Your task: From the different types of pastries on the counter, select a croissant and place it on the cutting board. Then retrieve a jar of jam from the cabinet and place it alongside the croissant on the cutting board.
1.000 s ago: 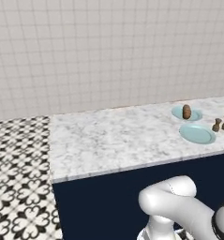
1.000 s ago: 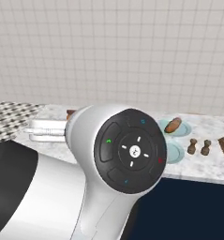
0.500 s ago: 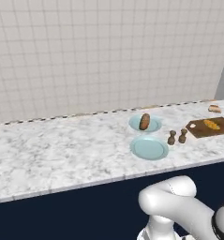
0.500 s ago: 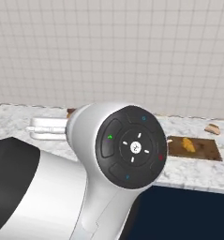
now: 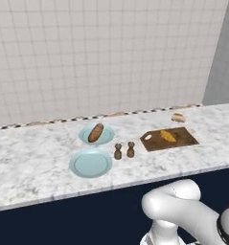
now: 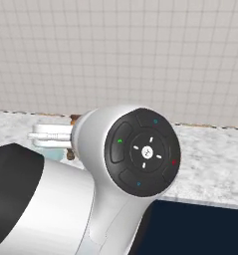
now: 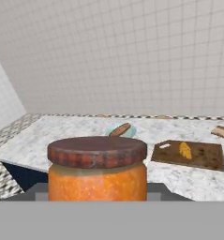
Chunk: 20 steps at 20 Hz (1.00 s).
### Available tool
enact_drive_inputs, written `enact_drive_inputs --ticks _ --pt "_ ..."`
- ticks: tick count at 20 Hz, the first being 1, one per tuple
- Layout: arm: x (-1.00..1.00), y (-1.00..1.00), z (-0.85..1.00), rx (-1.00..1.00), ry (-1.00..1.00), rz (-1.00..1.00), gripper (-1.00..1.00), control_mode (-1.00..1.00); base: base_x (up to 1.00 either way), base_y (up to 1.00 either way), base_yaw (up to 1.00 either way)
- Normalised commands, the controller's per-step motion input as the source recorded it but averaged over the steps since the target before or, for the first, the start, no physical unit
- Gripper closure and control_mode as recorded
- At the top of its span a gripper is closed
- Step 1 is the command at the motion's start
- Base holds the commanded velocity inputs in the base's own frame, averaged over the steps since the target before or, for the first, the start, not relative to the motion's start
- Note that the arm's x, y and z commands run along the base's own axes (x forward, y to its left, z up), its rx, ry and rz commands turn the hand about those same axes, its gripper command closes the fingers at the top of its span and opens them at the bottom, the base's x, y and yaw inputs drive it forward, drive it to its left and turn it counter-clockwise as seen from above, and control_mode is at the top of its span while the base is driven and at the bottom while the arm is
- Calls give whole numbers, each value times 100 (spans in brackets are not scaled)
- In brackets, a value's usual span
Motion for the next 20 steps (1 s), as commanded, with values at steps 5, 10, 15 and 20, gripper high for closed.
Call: enact_drive_inputs --ticks 5,10,15,20 --pt "0 0 0 0 0 0 100 100 32 -100 0" --pt "0 0 0 0 0 0 100 100 44 -76 0" --pt "0 0 0 0 0 0 100 100 100 49 -2" --pt "0 0 0 0 0 0 100 100 100 99 -15"
